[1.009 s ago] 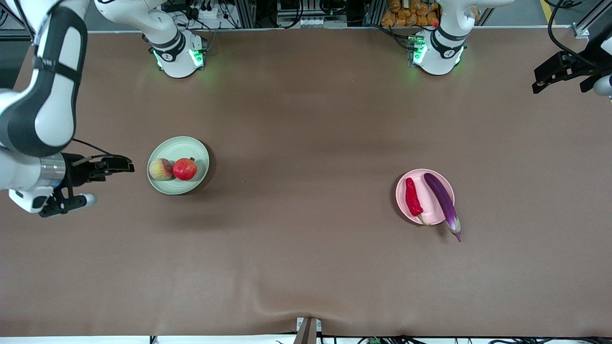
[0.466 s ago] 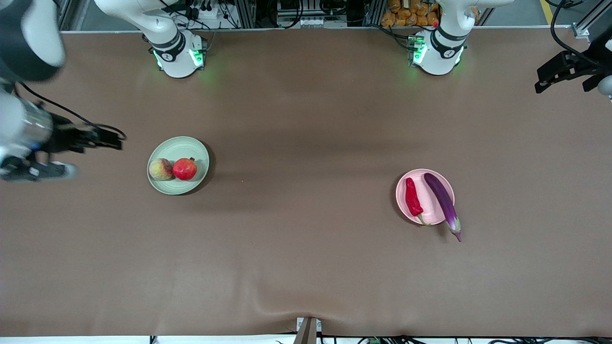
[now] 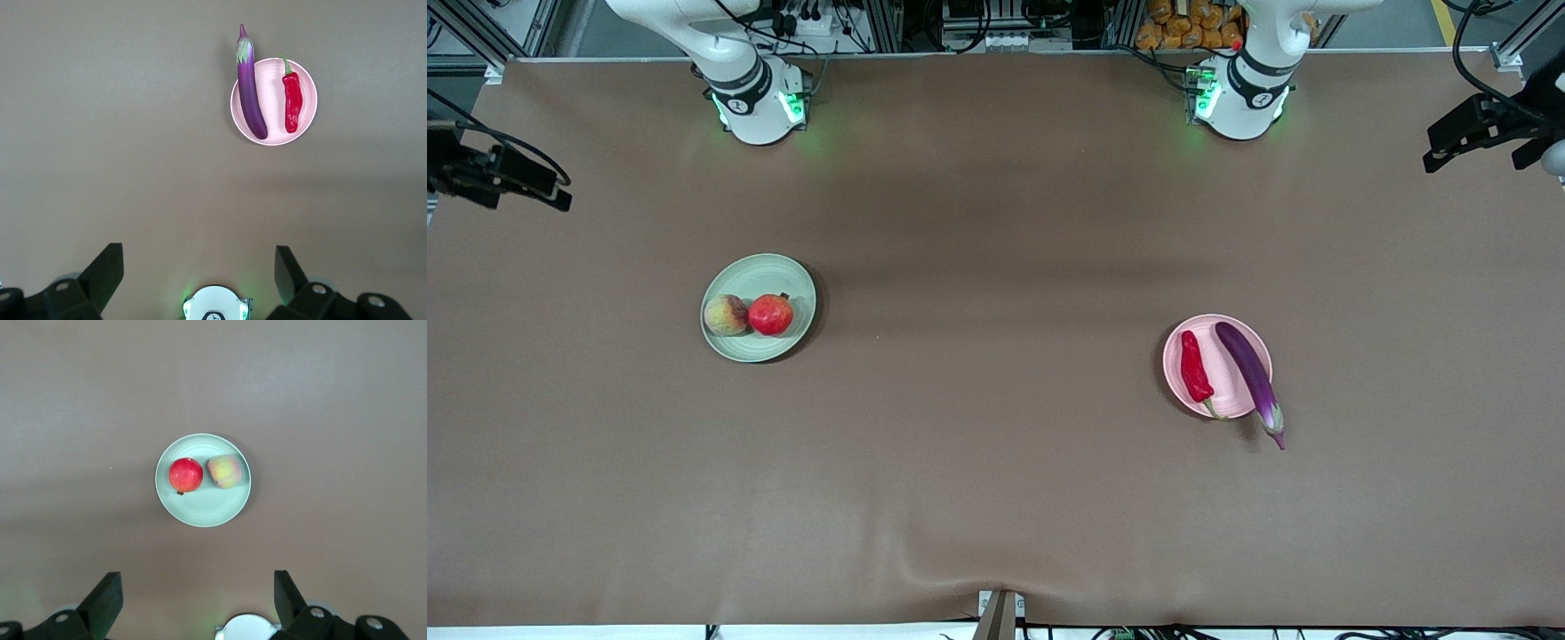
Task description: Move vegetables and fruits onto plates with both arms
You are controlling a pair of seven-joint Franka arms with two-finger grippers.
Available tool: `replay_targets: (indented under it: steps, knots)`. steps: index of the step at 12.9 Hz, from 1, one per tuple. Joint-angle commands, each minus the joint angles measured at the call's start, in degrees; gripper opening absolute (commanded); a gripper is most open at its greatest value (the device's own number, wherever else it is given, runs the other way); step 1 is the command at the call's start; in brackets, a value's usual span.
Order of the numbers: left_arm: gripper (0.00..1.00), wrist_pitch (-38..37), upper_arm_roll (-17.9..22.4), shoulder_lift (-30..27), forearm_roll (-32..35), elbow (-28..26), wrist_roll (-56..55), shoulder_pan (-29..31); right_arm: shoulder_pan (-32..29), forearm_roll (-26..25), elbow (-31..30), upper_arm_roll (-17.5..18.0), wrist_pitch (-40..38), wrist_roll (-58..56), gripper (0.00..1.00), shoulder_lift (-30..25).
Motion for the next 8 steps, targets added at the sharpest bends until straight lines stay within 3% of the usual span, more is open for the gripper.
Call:
replay_targets:
  steps: [1,3,8]
  knots:
    - [1.00,-0.7,-0.1,-0.3,0.3,0.6,-0.5,0.2,-3.6,-1.8,-1.4,3.9,-0.4,3.2,1.00,-1.1]
    - [1.00,-0.7,-0.1,-0.3,0.4,0.6,-0.6,0.1,-5.4,-3.7,-0.2,6.0,-0.4,2.7,1.00,-1.0]
    - [1.00,-0.7,-0.1,-0.3,0.3,0.6,-2.7,0.1,-5.2,-3.9,0.6,5.9,-0.7,2.0,1.00,-0.8]
